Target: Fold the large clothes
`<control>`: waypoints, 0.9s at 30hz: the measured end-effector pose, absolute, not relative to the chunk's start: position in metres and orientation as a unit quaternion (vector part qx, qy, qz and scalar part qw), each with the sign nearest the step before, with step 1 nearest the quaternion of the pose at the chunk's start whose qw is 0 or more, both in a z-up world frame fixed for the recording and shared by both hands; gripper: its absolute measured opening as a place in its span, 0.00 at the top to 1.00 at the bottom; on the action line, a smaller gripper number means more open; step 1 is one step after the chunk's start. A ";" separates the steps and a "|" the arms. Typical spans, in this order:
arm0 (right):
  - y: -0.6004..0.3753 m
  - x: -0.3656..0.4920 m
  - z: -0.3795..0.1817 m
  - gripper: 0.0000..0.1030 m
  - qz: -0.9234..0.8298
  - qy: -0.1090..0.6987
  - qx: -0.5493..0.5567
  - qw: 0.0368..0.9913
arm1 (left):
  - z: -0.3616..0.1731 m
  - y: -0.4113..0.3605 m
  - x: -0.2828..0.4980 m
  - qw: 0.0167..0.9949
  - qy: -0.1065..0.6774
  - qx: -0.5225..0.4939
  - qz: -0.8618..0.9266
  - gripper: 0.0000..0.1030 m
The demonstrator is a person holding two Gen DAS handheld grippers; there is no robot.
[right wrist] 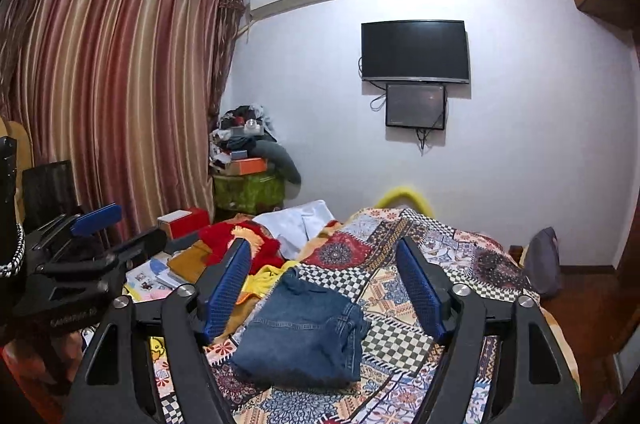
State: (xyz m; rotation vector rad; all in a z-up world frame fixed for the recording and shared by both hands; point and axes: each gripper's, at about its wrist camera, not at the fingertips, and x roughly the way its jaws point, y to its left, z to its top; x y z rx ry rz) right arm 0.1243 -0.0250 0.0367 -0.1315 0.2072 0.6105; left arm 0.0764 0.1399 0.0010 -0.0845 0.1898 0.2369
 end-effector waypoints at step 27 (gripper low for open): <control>-0.035 0.122 0.032 0.00 0.269 0.120 -0.060 0.954 | -0.011 0.141 0.067 0.984 0.111 -0.076 0.115 0.00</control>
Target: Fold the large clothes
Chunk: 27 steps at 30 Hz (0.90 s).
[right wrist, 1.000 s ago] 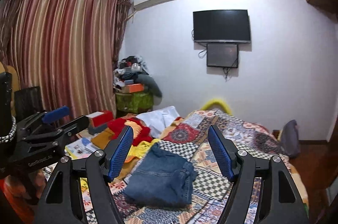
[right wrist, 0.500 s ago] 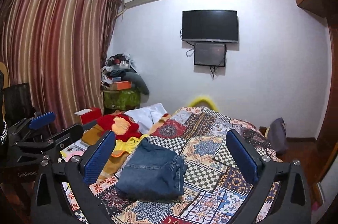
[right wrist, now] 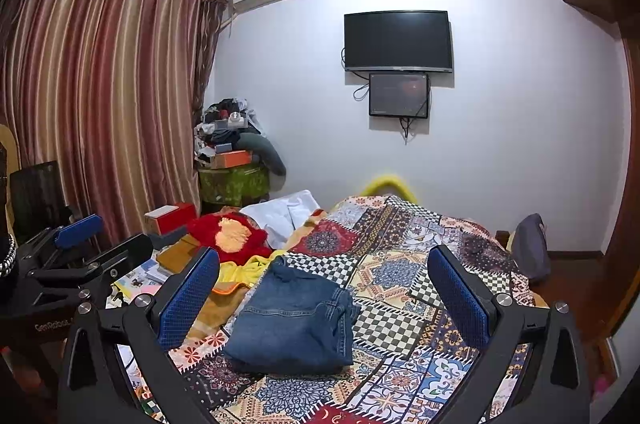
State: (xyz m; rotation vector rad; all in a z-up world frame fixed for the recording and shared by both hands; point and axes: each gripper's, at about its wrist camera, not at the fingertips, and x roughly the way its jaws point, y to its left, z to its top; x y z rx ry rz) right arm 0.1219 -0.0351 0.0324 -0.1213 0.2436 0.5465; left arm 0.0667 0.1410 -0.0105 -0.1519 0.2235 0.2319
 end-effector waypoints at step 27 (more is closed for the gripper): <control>-0.038 0.125 0.029 0.00 0.275 0.130 -0.056 0.951 | -0.016 0.142 0.072 0.983 0.122 -0.081 0.109 0.00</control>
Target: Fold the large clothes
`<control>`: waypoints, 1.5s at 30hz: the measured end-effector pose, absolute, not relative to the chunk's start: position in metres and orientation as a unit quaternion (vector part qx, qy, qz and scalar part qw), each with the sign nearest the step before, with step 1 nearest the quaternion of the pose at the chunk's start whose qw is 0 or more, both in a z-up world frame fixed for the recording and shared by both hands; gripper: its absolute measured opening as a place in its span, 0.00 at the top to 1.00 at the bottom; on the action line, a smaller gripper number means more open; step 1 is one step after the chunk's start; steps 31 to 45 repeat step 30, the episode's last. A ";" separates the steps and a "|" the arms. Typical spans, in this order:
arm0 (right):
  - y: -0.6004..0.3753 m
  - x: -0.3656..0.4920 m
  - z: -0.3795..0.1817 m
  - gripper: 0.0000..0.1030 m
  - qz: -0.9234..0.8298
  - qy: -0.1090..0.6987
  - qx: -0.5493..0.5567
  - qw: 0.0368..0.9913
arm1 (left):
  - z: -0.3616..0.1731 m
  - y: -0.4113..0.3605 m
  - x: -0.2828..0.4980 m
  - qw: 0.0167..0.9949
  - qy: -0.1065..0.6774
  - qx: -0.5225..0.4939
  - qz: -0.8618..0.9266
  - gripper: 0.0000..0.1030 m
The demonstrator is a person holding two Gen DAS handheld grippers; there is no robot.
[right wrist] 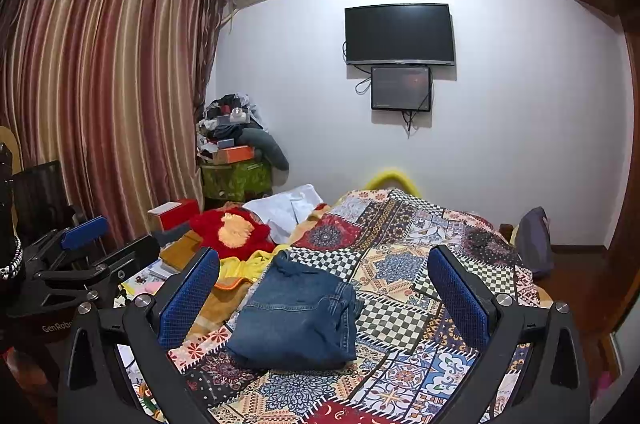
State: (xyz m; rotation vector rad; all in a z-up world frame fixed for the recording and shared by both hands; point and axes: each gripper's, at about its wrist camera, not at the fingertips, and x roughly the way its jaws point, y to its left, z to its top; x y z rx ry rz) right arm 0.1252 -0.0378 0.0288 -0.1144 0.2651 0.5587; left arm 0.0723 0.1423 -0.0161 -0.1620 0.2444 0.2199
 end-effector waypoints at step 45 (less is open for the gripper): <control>-0.035 0.124 0.026 0.00 0.270 0.138 -0.048 0.952 | -0.016 0.142 0.075 0.984 0.130 -0.079 0.094 0.00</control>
